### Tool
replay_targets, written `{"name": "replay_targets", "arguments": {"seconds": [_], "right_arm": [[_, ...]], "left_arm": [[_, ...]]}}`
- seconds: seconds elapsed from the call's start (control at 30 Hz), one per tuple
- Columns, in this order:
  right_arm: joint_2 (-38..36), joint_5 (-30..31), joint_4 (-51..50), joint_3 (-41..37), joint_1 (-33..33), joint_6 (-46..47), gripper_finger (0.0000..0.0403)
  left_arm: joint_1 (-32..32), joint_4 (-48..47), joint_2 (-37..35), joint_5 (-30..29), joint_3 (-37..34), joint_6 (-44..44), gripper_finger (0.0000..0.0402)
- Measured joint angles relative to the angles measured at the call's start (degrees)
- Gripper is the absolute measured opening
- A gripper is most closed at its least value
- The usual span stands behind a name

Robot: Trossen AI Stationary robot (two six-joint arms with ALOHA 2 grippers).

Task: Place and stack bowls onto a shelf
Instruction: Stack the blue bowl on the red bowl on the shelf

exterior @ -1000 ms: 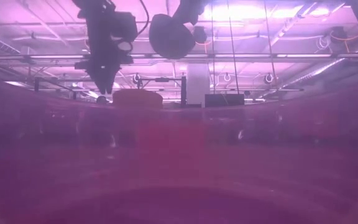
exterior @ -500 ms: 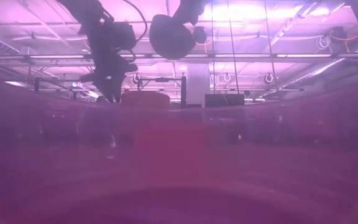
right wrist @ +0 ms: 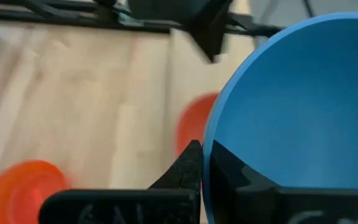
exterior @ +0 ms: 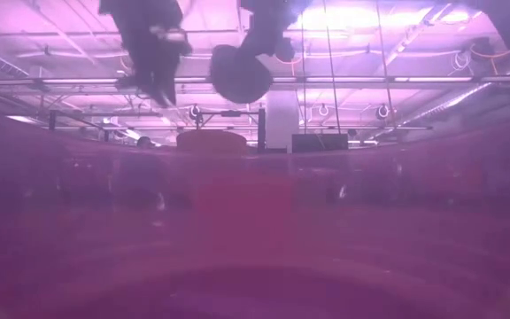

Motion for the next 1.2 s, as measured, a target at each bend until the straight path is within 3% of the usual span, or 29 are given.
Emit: {"name": "replay_targets", "arguments": {"seconds": [0.23, 0.57, 0.8, 1.2], "right_arm": [[5.41, -4.37, 4.06, 0.04, 0.59, 0.11, 0.0000], [12.11, -6.63, 2.51, 0.04, 0.57, 1.11, 0.0000], [13.11, 3.44, 2.52, -0.32, 0.59, 0.79, 0.0019], [12.63, 3.99, 4.20, -0.74, 1.22, -3.23, 0.0102]], "left_arm": [[0.27, -4.65, -5.46, -6.79, 4.12, -0.91, 0.0115], [0.41, -8.32, -6.82, -7.51, 4.84, -2.48, 0.0115], [-0.03, -8.29, -6.84, -6.78, 4.84, -2.61, 0.0115], [-0.02, -8.53, -6.86, -6.39, 4.84, -2.07, 0.0115]]}}
